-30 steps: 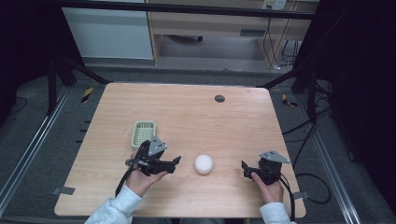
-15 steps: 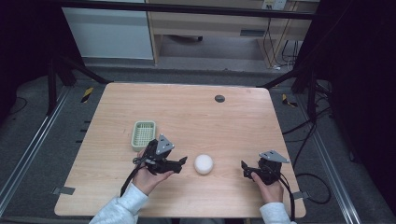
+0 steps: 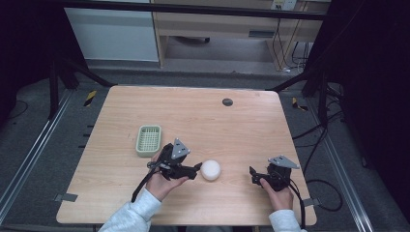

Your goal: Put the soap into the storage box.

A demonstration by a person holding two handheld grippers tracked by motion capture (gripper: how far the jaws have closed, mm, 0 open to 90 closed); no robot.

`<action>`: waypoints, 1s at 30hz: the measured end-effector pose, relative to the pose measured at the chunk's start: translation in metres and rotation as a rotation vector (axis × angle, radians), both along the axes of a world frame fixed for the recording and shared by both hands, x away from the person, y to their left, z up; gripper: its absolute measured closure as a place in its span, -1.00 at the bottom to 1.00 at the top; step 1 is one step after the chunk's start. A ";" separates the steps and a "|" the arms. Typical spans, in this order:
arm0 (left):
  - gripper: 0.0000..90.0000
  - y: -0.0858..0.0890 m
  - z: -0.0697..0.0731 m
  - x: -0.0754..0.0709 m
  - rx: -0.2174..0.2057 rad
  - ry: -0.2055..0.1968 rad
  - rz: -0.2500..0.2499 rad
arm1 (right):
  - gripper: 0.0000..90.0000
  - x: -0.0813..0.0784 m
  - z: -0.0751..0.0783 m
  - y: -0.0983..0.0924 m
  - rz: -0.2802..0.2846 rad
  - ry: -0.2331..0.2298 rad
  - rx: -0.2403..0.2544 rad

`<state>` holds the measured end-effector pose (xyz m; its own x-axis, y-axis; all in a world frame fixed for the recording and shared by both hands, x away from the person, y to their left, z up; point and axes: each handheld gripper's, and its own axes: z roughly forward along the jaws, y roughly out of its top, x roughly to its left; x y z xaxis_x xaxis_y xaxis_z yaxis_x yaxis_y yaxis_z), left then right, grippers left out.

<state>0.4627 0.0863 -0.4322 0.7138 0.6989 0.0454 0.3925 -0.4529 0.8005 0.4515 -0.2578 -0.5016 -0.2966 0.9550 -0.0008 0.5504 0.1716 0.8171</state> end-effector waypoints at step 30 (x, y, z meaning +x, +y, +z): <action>-0.59 -0.035 -0.017 0.005 0.039 0.056 -0.047 | -0.89 0.000 0.000 0.001 0.001 0.009 0.012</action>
